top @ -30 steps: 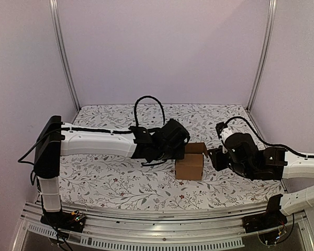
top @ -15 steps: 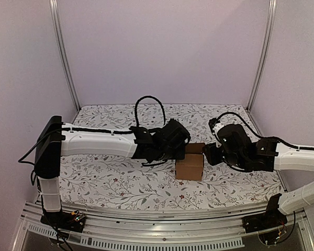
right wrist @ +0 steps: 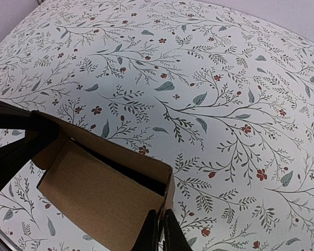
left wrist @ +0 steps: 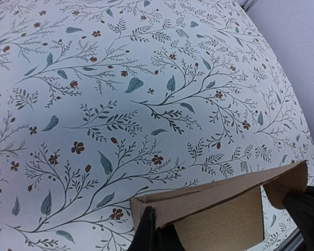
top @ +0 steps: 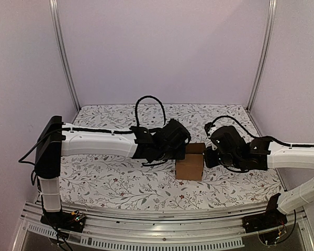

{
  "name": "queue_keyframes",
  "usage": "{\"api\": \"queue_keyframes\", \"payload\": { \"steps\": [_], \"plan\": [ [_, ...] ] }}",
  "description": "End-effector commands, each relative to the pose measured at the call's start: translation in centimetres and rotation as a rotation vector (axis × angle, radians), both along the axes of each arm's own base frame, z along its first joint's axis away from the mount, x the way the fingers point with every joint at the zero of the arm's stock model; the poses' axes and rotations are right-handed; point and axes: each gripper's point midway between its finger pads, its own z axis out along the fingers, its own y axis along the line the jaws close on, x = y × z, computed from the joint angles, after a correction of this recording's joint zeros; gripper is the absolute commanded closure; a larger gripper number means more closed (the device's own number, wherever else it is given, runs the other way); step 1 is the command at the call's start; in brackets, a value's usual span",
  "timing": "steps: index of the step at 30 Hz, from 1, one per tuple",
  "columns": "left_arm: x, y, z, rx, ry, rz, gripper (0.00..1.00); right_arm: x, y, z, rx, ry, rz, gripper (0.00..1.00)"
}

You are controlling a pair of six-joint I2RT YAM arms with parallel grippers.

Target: Fold the paper box

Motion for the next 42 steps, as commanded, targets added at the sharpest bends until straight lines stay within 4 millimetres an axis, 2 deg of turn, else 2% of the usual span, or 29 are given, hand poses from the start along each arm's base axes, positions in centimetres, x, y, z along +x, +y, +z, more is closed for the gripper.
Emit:
{"api": "queue_keyframes", "payload": {
  "steps": [1, 3, 15, 26, 34, 42],
  "plan": [
    [-5.8, 4.7, -10.5, 0.357, 0.240, -0.096, 1.00, 0.1, 0.9, 0.5, 0.034, 0.024, 0.006, 0.97],
    [-5.8, 4.7, -10.5, 0.357, 0.241, -0.096, 1.00, 0.2, 1.1, 0.4, 0.032, 0.028, 0.005, 1.00],
    [-5.8, 4.7, -10.4, 0.363, 0.239, -0.099, 1.00, 0.1, 3.0, 0.5, 0.080, 0.062, 0.011, 1.00],
    [-5.9, 4.7, -10.5, 0.367, 0.238, -0.099, 1.00, -0.5, 4.5, -0.3, 0.094, 0.097, 0.004, 1.00],
    [-5.8, 5.0, -10.5, 0.375, 0.234, -0.089, 1.00, -1.0, 3.3, -1.7, 0.048, 0.091, -0.015, 1.00],
    [-5.9, 5.0, -11.1, 0.382, 0.233, -0.090, 1.00, -2.2, 2.0, -4.2, 0.034, 0.111, -0.041, 1.00]
  ]
}}
